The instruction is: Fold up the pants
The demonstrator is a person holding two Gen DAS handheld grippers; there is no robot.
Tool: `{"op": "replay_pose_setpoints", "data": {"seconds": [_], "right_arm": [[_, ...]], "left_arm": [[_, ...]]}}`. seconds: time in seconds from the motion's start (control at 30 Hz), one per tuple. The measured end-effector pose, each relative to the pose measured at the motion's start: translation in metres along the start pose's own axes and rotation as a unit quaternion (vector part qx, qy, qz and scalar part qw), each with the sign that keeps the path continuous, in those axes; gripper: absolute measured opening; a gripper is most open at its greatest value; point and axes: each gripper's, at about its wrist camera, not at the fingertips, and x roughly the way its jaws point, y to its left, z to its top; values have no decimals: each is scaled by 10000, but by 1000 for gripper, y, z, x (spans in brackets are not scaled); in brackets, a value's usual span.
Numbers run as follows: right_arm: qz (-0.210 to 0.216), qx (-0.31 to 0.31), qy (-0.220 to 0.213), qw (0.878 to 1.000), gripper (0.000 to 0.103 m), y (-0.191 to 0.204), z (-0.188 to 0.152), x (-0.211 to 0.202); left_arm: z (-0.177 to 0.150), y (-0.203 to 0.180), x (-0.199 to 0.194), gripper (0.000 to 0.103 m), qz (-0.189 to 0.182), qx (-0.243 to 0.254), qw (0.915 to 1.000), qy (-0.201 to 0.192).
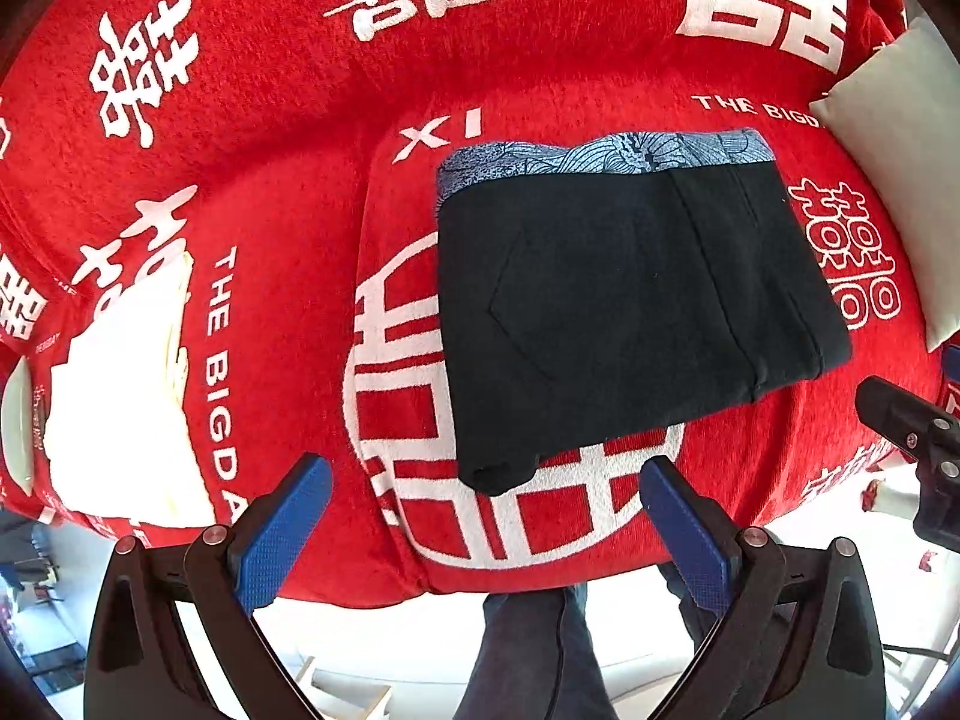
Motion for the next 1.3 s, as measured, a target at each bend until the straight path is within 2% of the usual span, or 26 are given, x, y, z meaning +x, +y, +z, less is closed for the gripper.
{"op": "replay_pose_setpoints", "data": {"seconds": [0.73, 1.3], "right_arm": [[-158, -64, -38, 9998, 103, 10, -4, -19], [-209, -147, -54, 9997, 103, 16, 0, -24]], "left_arm": [[-3, 4, -26, 103, -77, 172, 9996, -190], [-1, 7, -30, 103, -128, 164, 9995, -238]]}}
